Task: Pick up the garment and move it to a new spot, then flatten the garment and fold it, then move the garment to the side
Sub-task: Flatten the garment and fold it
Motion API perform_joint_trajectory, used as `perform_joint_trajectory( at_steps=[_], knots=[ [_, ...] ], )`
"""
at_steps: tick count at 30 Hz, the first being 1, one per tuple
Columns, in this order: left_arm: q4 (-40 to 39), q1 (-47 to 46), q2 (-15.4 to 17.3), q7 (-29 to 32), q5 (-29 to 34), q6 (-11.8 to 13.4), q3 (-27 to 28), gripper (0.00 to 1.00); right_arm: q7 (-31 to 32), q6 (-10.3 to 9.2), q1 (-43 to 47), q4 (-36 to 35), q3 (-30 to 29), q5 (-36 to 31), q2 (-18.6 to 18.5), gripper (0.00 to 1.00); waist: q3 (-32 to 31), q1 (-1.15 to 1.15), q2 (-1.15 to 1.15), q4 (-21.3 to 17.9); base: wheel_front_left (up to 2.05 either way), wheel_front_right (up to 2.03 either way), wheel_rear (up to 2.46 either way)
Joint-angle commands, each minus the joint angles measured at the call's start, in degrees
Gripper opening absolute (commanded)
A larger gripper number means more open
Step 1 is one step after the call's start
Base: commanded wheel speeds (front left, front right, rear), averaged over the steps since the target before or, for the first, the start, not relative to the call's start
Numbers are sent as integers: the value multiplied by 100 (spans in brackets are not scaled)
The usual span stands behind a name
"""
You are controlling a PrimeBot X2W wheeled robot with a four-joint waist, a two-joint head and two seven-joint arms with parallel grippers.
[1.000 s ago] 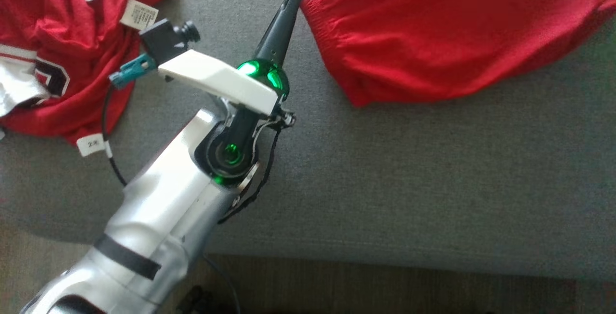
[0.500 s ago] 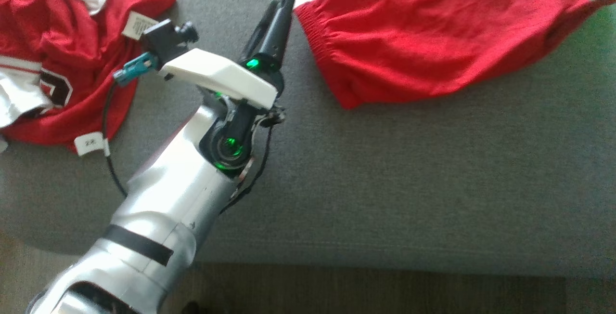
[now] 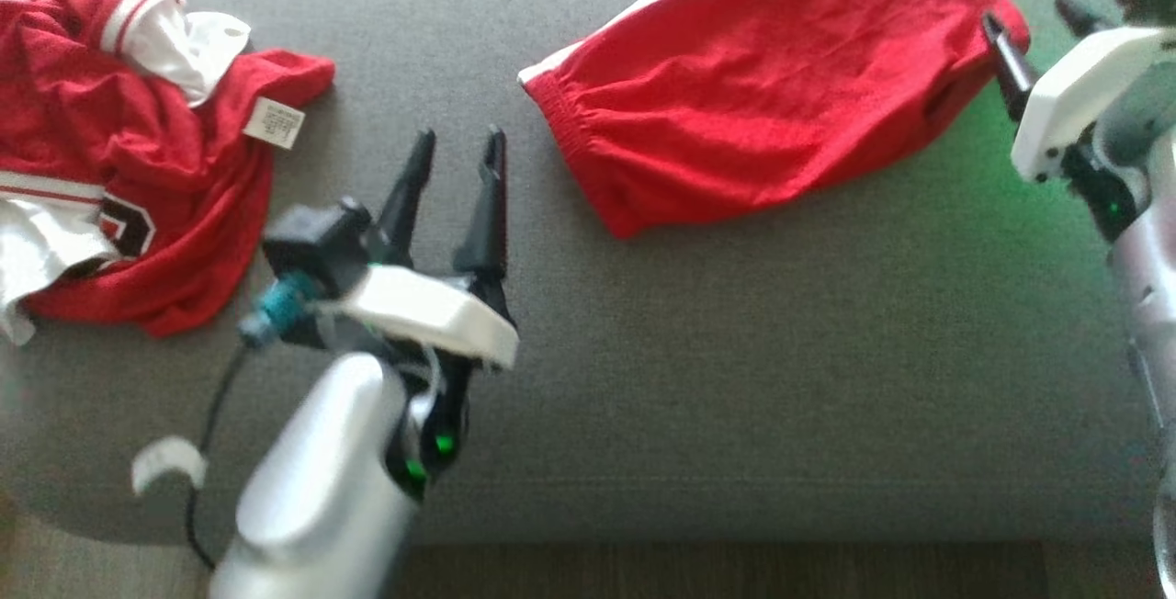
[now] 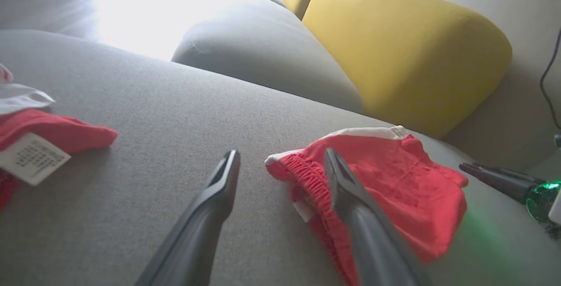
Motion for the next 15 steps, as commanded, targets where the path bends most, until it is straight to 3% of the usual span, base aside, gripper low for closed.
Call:
perform_joint_trajectory(
  at_steps=[1, 7, 15],
  knots=[
    [-317, 27, 68, -29, 216, 66, 203, 100, 11, -2, -44, -119, -9, 26, 84, 100, -61, 1, 0, 68, 0, 0, 0],
    [-981, 533, -73, -30, 930, 257, -36, 100, 89, -2, -78, 300, -526, -183, 14, 100, -39, 1, 0, 365, 0, 0, 0],
    [-1420, 636, -163, -30, 1227, 271, -329, 100, 181, -2, -410, 736, -1261, -840, -210, 100, 235, 1, 0, 742, 0, 0, 0]
  ],
)
